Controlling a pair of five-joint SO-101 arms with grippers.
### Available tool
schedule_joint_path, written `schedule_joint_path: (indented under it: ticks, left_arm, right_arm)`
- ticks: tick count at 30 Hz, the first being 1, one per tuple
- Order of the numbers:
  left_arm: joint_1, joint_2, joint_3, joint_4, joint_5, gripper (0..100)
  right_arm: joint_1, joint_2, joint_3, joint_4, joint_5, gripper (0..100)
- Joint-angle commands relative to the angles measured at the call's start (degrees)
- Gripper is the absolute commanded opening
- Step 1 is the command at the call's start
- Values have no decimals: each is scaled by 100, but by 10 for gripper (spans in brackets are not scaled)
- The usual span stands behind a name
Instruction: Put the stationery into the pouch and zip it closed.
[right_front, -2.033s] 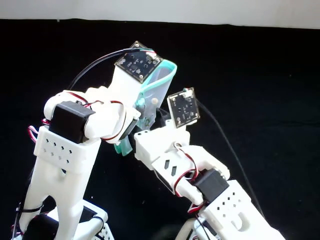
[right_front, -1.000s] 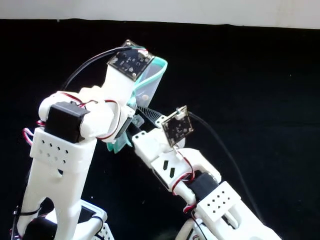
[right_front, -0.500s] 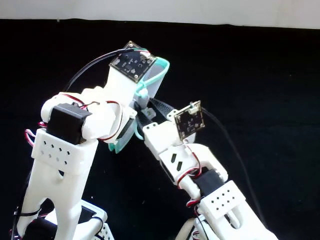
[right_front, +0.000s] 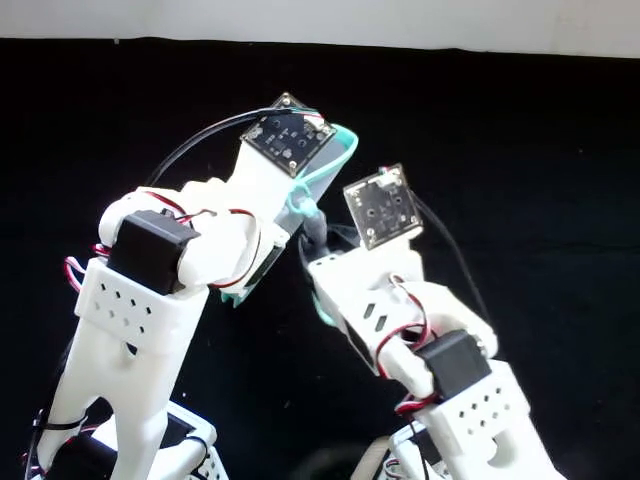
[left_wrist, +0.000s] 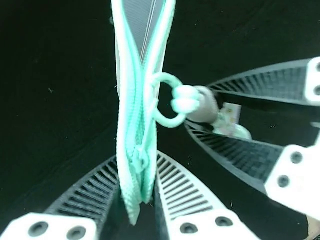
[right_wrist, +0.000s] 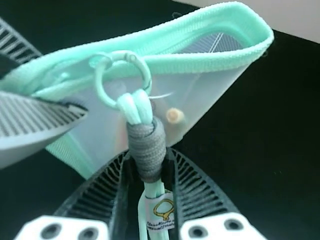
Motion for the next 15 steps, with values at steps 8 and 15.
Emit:
schedule_joint_path:
  ticks: [8, 15]
  left_arm:
    - [-40, -136, 4, -26, -9, 6]
    - [-31, -136, 4, -18, -9, 6]
  right_arm:
    - [127, -31, -2387, 1631, 404, 5]
    - [180, 4, -3327, 2141, 686, 5]
